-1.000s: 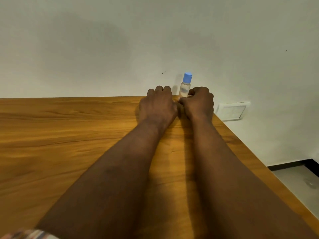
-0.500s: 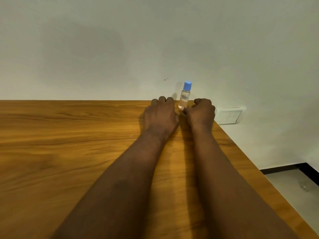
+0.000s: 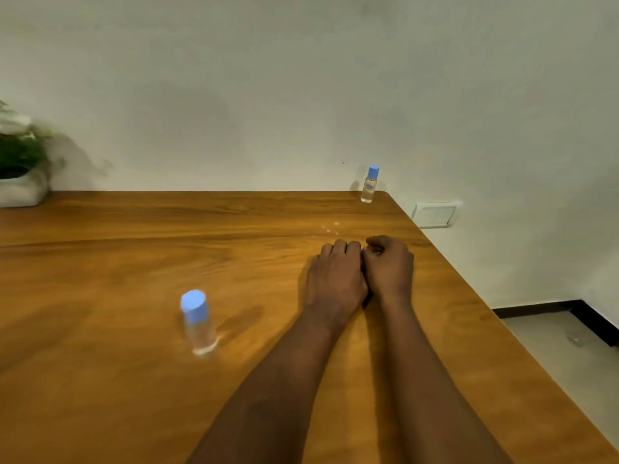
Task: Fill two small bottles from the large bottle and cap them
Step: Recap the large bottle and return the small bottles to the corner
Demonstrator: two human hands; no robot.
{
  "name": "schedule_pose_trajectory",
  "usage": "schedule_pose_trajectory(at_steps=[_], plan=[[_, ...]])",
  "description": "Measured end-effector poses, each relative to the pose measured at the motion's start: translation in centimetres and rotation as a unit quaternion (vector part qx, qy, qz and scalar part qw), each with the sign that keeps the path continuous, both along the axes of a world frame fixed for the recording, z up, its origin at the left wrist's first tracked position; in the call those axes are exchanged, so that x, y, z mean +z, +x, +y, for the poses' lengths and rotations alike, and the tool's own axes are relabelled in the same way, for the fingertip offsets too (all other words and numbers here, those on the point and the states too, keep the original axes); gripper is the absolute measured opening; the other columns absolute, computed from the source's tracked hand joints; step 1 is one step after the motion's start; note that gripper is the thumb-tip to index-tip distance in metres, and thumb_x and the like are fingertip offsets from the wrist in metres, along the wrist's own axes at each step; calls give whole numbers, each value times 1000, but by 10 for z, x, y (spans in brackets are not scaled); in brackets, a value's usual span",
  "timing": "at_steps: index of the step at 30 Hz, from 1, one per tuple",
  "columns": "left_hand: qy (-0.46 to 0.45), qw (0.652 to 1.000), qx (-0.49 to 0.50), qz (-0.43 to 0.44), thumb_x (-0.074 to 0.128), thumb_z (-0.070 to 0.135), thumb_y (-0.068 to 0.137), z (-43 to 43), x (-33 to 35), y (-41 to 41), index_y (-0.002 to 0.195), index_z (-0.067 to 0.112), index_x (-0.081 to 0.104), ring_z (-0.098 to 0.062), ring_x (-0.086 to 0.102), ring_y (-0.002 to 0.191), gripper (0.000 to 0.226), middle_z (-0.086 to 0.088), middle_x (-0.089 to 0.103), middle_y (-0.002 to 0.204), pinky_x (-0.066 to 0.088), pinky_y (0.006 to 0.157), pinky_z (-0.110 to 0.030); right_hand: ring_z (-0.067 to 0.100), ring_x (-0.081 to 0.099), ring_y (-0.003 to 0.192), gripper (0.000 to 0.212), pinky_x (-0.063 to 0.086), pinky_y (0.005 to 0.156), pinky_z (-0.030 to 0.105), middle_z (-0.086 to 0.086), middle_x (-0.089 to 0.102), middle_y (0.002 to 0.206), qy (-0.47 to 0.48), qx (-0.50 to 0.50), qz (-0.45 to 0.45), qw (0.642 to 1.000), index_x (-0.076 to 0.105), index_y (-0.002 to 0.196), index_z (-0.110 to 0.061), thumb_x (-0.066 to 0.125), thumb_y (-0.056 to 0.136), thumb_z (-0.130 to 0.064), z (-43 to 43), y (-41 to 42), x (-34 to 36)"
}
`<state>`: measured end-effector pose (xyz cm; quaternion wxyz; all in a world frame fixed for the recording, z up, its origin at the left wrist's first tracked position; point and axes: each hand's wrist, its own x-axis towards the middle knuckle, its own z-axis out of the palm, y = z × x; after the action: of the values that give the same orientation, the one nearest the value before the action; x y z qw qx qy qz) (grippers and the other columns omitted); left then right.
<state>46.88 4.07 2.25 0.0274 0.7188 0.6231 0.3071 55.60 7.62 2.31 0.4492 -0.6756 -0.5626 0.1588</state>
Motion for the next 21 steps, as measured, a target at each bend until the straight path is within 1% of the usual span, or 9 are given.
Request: schedule_pose_trajectory(at_steps=[4, 7, 9, 12, 15, 16, 18, 19, 21], plan=[[-5, 1000, -2, -3, 43, 19, 94, -57, 0, -16, 124, 18, 50, -22, 50, 108, 31, -2, 56, 119, 43, 87, -35, 16, 66, 97, 26, 42, 78, 18, 7, 73, 109, 3, 13, 18, 1000, 71, 112, -7, 63, 88, -14, -62, -18, 0], [-10, 1000, -9, -8, 46, 16, 91, -96, 2, -33, 125, 18, 49, -23, 50, 108, 34, -2, 57, 119, 43, 86, -34, 16, 67, 93, 22, 47, 79, 20, 7, 74, 104, 0, 20, 41, 999, 74, 106, -8, 63, 88, -12, -101, -34, -1], [1, 1000, -9, -24, 46, 15, 90, -119, 2, -43, 125, 18, 51, -24, 51, 105, 35, -3, 59, 117, 42, 83, -34, 15, 68, 90, 19, 49, 78, 20, 6, 75, 100, 3, 24, 68, 997, 75, 102, -8, 64, 86, -10, -121, -44, -2], [19, 998, 4, -65, 45, 16, 92, -151, 2, -65, 125, 16, 53, -25, 53, 105, 34, -3, 61, 116, 43, 82, -36, 10, 67, 87, 18, 47, 70, 12, 3, 74, 98, 6, 40, 116, 992, 74, 102, -10, 68, 85, -11, -147, -65, -3], [32, 997, 15, -72, 46, 19, 92, -172, 0, -91, 126, 17, 53, -22, 54, 109, 34, -2, 61, 119, 44, 85, -35, 3, 64, 81, 24, 43, 65, 5, -1, 72, 92, 5, 67, 140, 988, 72, 108, -11, 70, 84, -12, -165, -86, -3], [36, 997, 21, -71, 47, 20, 92, -177, -1, -101, 124, 17, 54, -21, 54, 109, 34, -1, 61, 119, 44, 85, -35, 5, 65, 82, 28, 45, 66, 7, -4, 70, 88, 2, 77, 146, 986, 70, 112, -11, 70, 83, -11, -170, -93, -1], [41, 996, 37, -72, 49, 21, 91, -187, 0, -119, 121, 19, 57, -20, 55, 107, 31, 0, 62, 116, 45, 83, -34, 12, 68, 87, 38, 53, 77, 21, -4, 69, 86, -12, 96, 155, 983, 66, 120, -11, 71, 82, -9, -178, -109, 2], [43, 995, 49, -75, 50, 21, 90, -191, 0, -127, 120, 19, 58, -20, 56, 106, 31, 0, 62, 115, 46, 82, -35, 14, 68, 90, 44, 55, 82, 28, -1, 70, 90, -24, 107, 156, 982, 63, 125, -12, 71, 81, -9, -181, -117, 2], [45, 992, 81, -87, 52, 22, 89, -198, 1, -142, 120, 18, 59, -20, 56, 106, 32, -1, 63, 115, 47, 82, -35, 17, 67, 98, 54, 54, 91, 36, 2, 70, 104, -46, 133, 142, 980, 57, 133, -14, 71, 81, -12, -185, -134, 2]])
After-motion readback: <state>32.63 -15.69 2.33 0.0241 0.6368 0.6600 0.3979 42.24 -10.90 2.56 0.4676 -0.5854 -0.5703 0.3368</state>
